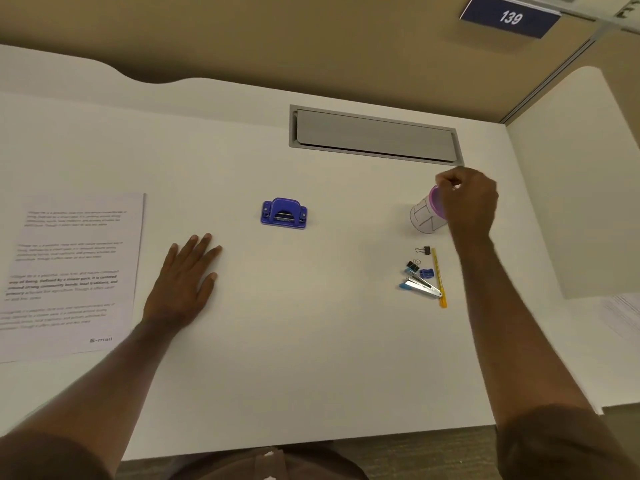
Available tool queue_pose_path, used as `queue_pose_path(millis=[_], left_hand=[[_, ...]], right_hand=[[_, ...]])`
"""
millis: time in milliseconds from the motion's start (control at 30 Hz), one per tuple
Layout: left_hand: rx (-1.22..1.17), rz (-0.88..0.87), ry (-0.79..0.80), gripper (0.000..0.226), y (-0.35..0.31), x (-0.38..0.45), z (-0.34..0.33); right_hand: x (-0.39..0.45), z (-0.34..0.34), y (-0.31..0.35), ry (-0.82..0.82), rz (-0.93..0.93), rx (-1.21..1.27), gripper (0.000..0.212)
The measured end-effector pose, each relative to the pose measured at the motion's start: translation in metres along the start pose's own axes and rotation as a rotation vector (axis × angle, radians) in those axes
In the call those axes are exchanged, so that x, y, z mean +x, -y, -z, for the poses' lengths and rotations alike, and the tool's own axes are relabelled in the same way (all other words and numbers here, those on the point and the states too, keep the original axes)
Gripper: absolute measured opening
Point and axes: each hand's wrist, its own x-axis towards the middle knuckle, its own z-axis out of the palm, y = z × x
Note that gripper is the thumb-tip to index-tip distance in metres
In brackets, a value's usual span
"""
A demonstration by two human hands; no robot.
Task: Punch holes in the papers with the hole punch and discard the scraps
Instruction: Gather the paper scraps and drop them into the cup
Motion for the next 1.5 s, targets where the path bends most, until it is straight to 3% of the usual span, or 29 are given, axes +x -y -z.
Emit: queue_pose_path(millis=[100, 233, 333, 633, 700, 767, 867, 967, 1067, 1200, 1367, 1500], left_hand=[[0.003, -0.002, -0.001, 0.054, -0.001, 0.000, 0.000], [0.001, 0.004, -0.003, 0.054, -0.003, 0.000, 0.003], [-0.001, 0.005, -0.004, 0.054, -0.005, 0.001, 0.004], [-0.004, 0.008, 0.001, 0.053, -0.005, 0.000, 0.005], [-0.002, 0.004, -0.003, 0.053, -0.005, 0.000, 0.004], [0.000, 0.003, -0.007, 0.053, -0.004, 0.000, 0.003], [0.008, -0.001, -0.009, 0.053, -0.005, 0.000, 0.004], [-0.001, 0.004, -0.008, 0.053, -0.008, 0.000, 0.008], [-0.002, 0.011, 0.004, 0.053, -0.009, 0.001, 0.010], [-0.006, 0.011, 0.011, 0.053, -0.008, 0.001, 0.009], [-0.009, 0.012, 0.014, 0.053, -0.009, 0.000, 0.008], [-0.011, 0.010, 0.011, 0.054, -0.009, 0.001, 0.009]], right_hand=[[-0.069, -0.021, 0.042, 0.165, 0.201, 0.156, 0.006], [-0.166, -0.065, 0.061, 0.605, 0.326, 0.017, 0.010], [-0.204, -0.084, 0.057, 0.735, 0.355, -0.076, 0.017], [-0.221, -0.097, 0.053, 0.812, 0.367, -0.148, 0.016], [-0.222, -0.098, 0.057, 0.801, 0.450, -0.201, 0.016], [-0.226, -0.097, 0.063, 0.731, 0.590, -0.327, 0.003], [-0.236, -0.094, 0.071, 0.694, 0.738, -0.492, 0.029], [-0.243, -0.100, 0.067, 0.675, 0.787, -0.564, 0.030], [-0.241, -0.101, 0.067, 0.675, 0.694, -0.462, 0.025], [-0.191, -0.100, 0.052, 0.737, 0.183, -0.139, 0.012], [-0.065, -0.047, 0.005, 0.215, -0.175, 0.044, 0.016], [0.009, -0.019, -0.030, 0.107, -0.264, -0.058, 0.028]])
